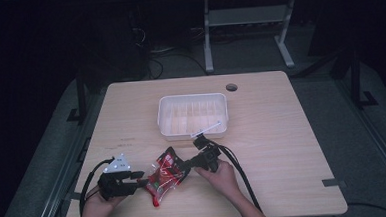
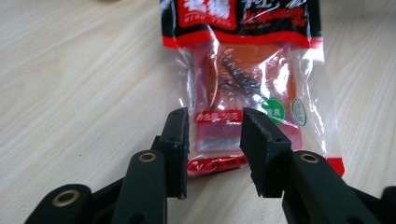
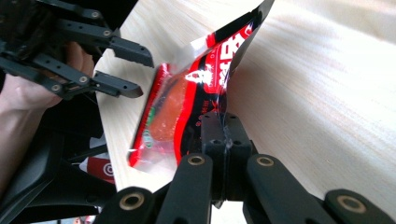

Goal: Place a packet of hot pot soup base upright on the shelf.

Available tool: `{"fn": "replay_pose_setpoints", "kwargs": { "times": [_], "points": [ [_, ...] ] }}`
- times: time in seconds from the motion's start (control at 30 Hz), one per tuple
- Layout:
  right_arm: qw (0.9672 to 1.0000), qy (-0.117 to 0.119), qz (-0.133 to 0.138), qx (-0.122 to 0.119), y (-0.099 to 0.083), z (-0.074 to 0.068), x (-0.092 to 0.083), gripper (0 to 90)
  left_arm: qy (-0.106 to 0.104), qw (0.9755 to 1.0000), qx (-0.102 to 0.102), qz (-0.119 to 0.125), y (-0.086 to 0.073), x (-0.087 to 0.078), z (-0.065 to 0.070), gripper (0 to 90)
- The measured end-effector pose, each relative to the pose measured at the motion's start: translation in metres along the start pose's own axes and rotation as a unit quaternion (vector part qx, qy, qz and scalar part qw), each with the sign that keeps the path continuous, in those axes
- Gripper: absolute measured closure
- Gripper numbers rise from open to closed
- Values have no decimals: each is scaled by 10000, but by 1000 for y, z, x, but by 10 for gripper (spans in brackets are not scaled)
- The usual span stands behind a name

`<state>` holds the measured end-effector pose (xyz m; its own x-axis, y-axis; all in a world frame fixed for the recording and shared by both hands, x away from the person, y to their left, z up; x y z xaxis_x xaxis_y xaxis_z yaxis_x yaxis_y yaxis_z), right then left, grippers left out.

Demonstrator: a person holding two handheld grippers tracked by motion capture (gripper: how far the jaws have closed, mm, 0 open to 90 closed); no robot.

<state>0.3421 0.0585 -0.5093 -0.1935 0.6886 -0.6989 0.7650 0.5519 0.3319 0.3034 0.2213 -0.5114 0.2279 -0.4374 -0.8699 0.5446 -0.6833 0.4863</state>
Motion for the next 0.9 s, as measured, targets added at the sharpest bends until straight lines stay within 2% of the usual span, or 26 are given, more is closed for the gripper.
{"fn": "replay_pose_setpoints", "kwargs": {
  "times": [0.27, 0.37, 0.5, 0.63, 0.7, 0.8, 0.9],
  "points": [
    [9994, -213, 169, -194, 3, -20, -31, 900, 57, 9999, -70, 97, 0, -4, -3, 559],
    [9993, -248, 209, -196, 3, -26, -43, 900, 77, 9999, -92, 102, -1, -4, -3, 548],
    [9988, -326, 287, -232, 4, -29, -55, 900, 107, 9999, -91, 95, -1, -4, -4, 534],
    [9979, -450, 400, -237, 8, -34, -79, 900, 100, 9999, -81, 89, -2, -3, -4, 526],
    [9977, -471, 418, -235, 9, -34, -83, 900, 108, 9999, -88, 92, -2, -3, -5, 522],
    [9964, -671, 457, -229, 15, -38, -100, 900, 128, 9998, -95, 109, -3, -4, -6, 520],
    [9954, -756, 542, -222, 19, -41, -116, 900, 145, 9998, -112, 121, -3, -5, -7, 516]
  ]
}}
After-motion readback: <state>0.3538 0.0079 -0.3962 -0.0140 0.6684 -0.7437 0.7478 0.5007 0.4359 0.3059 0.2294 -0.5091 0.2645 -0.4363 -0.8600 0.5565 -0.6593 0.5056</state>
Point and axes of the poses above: each handheld gripper's, and its own axes: x roughly forward along the jaws, y roughly out of its top, z roughly to its right, the point moved 10 cm from there along x, roughly forward along the jaws, and after that the axes turned 14 degrees about -z, right-handed, at the moved point
